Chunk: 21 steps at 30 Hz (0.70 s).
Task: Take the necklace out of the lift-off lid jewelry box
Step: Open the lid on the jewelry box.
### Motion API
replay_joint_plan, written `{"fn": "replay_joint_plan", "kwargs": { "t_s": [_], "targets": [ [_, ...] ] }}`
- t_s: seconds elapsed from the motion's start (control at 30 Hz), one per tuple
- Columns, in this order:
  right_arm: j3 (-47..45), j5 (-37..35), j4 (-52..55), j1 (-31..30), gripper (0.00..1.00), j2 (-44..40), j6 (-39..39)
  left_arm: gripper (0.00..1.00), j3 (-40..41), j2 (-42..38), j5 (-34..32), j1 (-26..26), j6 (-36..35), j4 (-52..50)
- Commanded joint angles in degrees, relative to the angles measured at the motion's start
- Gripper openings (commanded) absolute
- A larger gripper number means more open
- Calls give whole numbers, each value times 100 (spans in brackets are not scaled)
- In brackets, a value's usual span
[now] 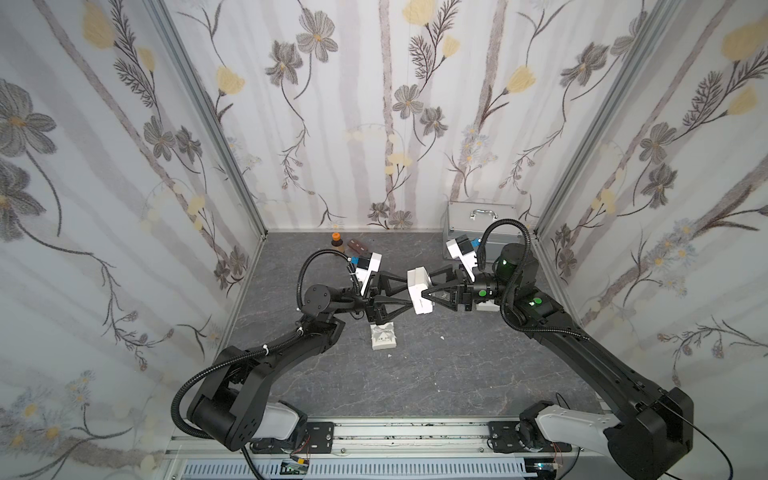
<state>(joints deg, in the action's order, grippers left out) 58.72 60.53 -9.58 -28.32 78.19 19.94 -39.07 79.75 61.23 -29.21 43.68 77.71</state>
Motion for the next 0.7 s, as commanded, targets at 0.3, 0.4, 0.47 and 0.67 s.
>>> {"fn": "replay_joint_plan", "kwargs": {
  "t_s": [0.3,0.4,0.47,0.67],
  "targets": [
    [-53,-45,-312,1,60,13,134,77,-201,164,55,-117,-36,313],
    [-54,-62,-315,-5,60,-14,126,69,-212,155,41,-116,-35,315],
    [-63,-77,-303,-6,60,-30,110,66,-206,155,34,-118,-35,306],
    [-122,-114,-310,34,61,-126,62,60,-204,180,-63,-76,-11,297]
  ]
}}
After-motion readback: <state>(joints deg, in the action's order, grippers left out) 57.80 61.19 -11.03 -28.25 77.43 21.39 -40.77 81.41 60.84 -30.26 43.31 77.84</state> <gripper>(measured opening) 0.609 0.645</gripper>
